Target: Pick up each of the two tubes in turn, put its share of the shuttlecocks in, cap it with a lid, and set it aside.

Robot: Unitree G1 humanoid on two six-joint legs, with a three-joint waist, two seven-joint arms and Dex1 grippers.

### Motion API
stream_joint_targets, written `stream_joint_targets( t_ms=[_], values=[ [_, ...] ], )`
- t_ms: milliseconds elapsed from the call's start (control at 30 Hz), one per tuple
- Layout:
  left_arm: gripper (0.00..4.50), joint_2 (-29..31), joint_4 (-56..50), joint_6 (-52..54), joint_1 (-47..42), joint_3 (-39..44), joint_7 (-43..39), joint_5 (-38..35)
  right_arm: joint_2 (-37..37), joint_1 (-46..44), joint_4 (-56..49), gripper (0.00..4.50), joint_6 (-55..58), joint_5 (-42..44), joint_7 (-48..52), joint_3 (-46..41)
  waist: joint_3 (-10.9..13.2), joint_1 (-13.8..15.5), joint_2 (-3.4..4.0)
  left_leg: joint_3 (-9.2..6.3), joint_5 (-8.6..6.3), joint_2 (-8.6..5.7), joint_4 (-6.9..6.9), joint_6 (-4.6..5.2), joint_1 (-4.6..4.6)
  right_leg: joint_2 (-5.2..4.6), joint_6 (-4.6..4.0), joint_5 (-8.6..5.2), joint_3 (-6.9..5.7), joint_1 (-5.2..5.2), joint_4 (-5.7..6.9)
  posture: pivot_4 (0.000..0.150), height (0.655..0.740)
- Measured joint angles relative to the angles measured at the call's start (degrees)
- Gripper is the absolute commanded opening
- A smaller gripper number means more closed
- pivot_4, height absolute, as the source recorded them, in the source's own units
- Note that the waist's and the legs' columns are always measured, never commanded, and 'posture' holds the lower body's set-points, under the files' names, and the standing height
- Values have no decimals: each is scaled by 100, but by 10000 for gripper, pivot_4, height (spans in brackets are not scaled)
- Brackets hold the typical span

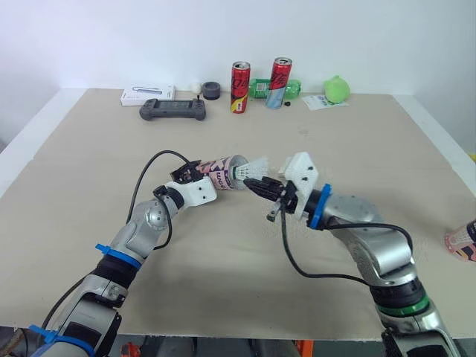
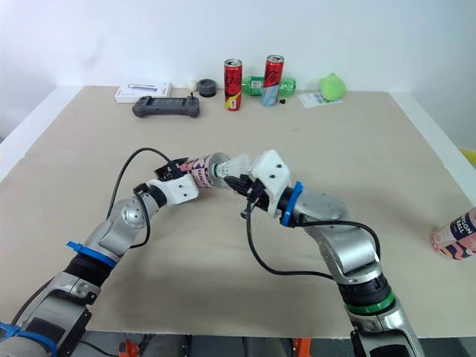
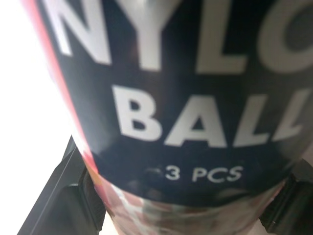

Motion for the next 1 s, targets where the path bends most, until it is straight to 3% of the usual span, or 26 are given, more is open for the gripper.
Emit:
stream_joint_targets(
  t_ms=[100, 200, 333, 533, 733, 1000],
  values=[
    [32497, 0, 0, 5, -3, 0, 0, 0, 12, -108, -2, 12032, 132, 32, 149, 65, 0, 0, 0, -1, 0, 0, 0, 0, 0, 0, 0, 0, 0, 0, 0, 1500, 7400],
    [32497, 0, 0, 20, -2, 1, 1, 0, -164, -336, -2, 12032, 338, 109, 345, 38, 0, -1, 0, -1, 0, 0, 2, 0, 1, 0, -2, 2, -1, 0, 1, 1500, 7400],
    [32497, -3, -1, 36, -2, 1, 4, -3, -571, -797, 73, 344, 448, 171, 733, -31, 0, -1, 0, 0, 0, 1, 2, 0, 2, 1, -3, 3, -2, 0, 1, 1500, 7400],
    [32497, -36, 8, 54, -20, 1, 26, -44, -924, -1740, 997, 344, 11, -532, 1402, 531, 0, -12, 0, 2, 0, 2, -2, 0, 4, 1, -3, 1, -3, -5, 1, 1500, 7400],
    [32497, -119, 10, 59, -39, -17, 33, -40, -291, -2587, 2606, 344, -1105, -1746, 1695, 1633, 1, -17, 1, 5, 0, 3, -9, 0, -4, 1, -4, 1, -2, -16, 1, 1500, 7400],
    [32497, -106, 11, 76, -17, 3, 48, -40, 246, -3035, 3452, 344, -1953, -2482, 1951, 1865, 0, -22, 1, 3, 0, 2, -15, 0, 1, -1, -35, 19, -4, -14, 2, 1500, 7400]
  ],
)
